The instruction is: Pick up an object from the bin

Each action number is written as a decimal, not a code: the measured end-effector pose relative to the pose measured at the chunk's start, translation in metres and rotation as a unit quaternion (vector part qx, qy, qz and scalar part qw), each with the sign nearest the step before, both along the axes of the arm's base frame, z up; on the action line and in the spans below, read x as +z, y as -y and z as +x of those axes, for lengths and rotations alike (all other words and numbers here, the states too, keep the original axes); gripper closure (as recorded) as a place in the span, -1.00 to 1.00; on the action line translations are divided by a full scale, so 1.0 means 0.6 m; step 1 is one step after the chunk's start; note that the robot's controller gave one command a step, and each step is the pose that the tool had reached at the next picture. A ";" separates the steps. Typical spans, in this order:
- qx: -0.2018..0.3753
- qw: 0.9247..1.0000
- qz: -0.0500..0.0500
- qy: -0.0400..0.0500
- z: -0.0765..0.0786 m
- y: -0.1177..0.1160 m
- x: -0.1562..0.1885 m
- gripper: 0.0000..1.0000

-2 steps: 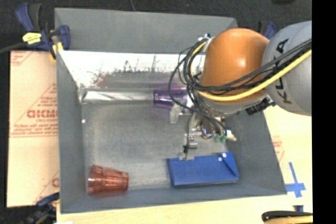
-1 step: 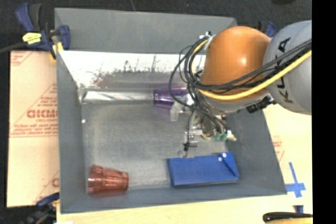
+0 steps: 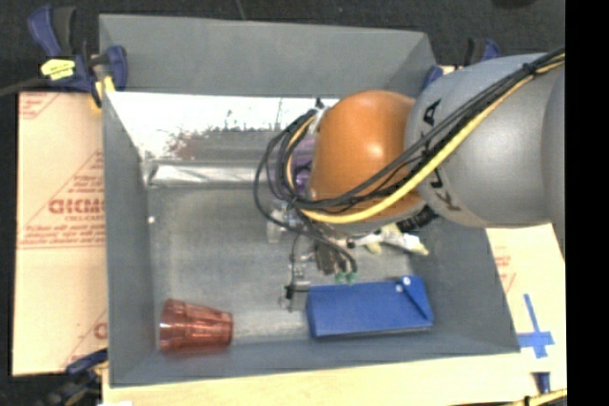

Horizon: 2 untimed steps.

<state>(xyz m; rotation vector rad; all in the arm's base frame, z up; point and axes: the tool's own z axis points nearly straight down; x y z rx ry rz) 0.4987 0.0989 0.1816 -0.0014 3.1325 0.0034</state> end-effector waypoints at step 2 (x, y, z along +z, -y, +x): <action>0.082 0.997 0.000 -0.002 0.001 -0.074 -0.145 -1.00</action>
Offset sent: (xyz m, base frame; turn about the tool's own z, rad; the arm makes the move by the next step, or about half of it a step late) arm 0.0000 0.0451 -0.0855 -0.1639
